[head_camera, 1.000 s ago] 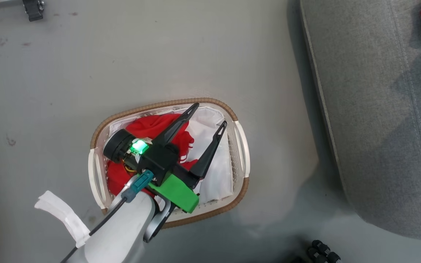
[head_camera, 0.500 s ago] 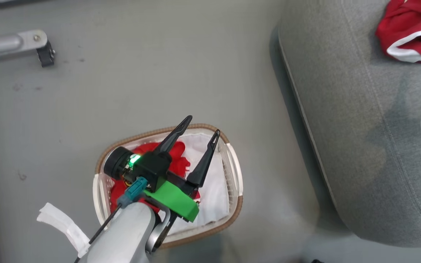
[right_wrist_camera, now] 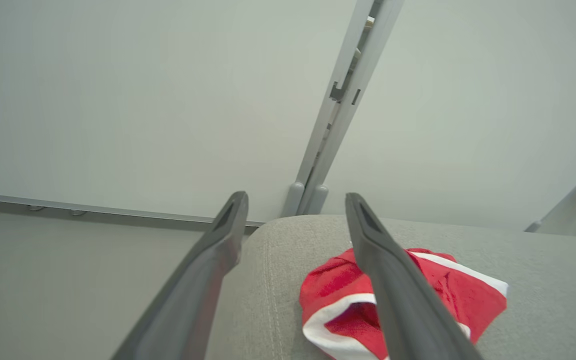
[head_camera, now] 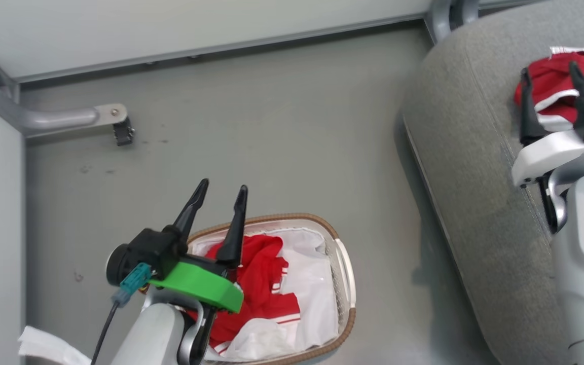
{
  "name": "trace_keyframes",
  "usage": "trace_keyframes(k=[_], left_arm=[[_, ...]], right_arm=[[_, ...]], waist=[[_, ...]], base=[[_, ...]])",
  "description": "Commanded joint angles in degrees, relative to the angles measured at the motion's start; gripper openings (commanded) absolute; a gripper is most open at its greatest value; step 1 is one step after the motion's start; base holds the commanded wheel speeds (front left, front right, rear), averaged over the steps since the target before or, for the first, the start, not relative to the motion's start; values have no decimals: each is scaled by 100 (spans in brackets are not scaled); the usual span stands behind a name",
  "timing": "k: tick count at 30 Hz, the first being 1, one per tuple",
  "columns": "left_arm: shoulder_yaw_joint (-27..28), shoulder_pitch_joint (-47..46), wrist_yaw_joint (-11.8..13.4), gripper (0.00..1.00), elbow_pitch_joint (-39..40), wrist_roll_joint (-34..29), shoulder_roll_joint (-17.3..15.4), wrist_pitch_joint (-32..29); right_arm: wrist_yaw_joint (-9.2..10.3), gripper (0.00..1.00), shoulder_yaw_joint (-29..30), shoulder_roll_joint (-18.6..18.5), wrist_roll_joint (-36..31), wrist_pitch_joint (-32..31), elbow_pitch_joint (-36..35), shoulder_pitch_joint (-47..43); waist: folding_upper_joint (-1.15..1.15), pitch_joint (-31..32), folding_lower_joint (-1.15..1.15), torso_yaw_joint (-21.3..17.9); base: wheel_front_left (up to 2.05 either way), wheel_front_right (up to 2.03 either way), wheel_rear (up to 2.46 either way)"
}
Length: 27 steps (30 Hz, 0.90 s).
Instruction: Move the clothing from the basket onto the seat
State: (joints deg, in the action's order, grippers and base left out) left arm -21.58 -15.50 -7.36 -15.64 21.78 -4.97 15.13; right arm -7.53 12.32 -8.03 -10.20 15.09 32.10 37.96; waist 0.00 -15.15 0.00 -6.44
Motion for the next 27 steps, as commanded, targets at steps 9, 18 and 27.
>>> trace_keyframes(k=[9,18,27], left_arm=[[878,737,77,100,-33,-308,148,3],[1273,1361,46,100,-31,-365,198,3],[1350,1768,65,100,68,-286,207,3]], right_arm=[[8,100,-461,382,361,13,-318,-1044],[8,100,-931,499,920,13,-619,-2056],[8,100,-1141,501,1400,13,-1074,-2802]], waist=[[0,892,0,885],[0,1229,0,1126],[0,1478,0,1115]], base=[[0,0,0],[0,0,0],[0,0,0]])
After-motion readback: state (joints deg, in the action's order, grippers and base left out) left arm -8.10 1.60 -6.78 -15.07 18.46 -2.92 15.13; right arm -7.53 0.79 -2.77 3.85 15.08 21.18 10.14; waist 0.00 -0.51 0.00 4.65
